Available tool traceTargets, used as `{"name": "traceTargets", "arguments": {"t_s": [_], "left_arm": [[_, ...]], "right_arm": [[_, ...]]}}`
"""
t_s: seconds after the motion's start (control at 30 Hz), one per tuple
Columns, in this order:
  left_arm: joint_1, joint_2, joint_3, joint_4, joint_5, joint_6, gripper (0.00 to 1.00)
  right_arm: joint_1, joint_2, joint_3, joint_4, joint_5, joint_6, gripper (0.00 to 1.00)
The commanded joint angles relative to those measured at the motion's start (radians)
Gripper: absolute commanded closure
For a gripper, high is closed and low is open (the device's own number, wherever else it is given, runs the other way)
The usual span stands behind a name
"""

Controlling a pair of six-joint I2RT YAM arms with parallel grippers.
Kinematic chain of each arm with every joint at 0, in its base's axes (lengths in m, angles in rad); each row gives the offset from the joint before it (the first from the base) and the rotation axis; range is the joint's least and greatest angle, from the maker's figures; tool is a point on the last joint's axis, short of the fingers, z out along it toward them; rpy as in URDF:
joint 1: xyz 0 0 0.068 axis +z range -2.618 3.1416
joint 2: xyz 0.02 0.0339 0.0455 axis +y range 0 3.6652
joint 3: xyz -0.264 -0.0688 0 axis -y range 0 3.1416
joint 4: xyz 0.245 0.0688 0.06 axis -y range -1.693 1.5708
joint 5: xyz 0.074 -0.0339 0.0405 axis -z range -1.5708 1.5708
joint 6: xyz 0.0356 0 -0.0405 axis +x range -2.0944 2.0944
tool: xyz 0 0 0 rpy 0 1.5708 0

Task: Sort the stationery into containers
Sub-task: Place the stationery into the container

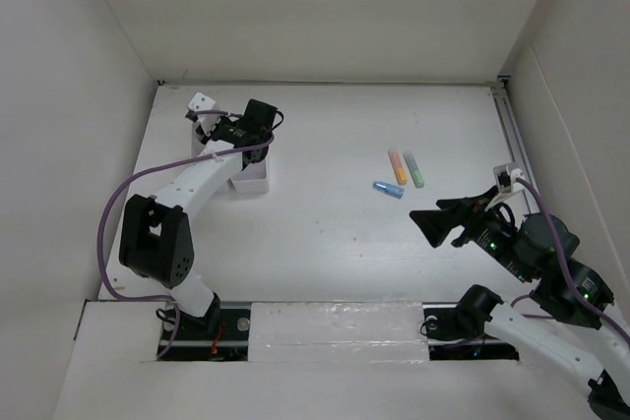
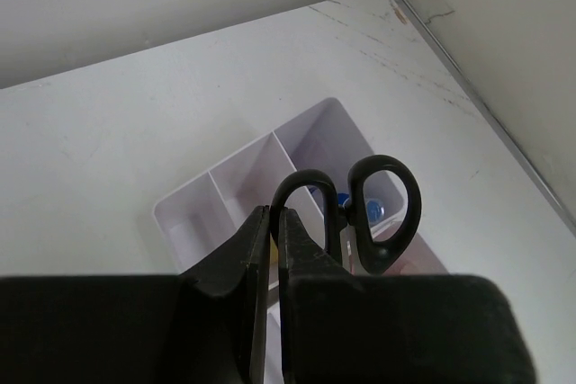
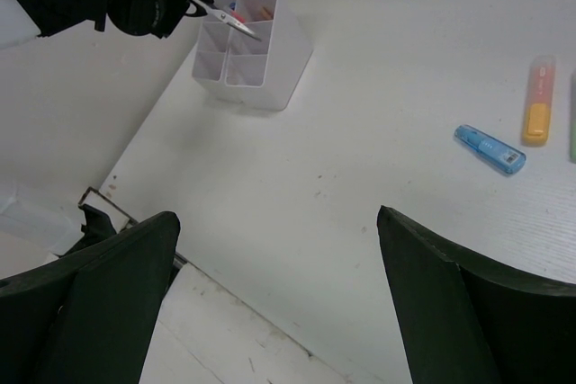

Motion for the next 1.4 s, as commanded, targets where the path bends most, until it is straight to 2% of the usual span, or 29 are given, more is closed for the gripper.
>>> {"name": "traceTargets", "arguments": {"t_s": [0.0,0.47,0.8,1.07,1.27,1.37], "left_arm": [[-0.002,0.003,-0.001,-0.004,-0.060,-0.072,1.00],[-0.038,0.021,-0.012,-0.013,-0.069,-0.112,1.00],[-0.048,0.089,0.028,-0.155,-0.078,-0.241,1.00],[-0.048,0.071,0.019,-0.146,-0.078,-0.241,1.00],[-0.048,0.035,0.008,-0.099,-0.058,-0.180,0.91],[-0.048,-0.006,-0.014,-0.053,-0.049,-0.140,0.81]], "right_arm": [[0.009,0.003,0.001,0.049,-0.015,-0.005,0.03],[0.009,0.003,-0.008,0.058,-0.015,-0.005,0.03],[0.009,0.003,-0.008,0.058,-0.015,-0.005,0.03],[0.009,0.012,-0.017,0.068,-0.015,-0.005,0.03],[0.009,0.021,-0.026,0.077,-0.024,-0.005,0.03],[0.009,0.021,-0.026,0.086,-0.033,-0.005,0.03]]}}
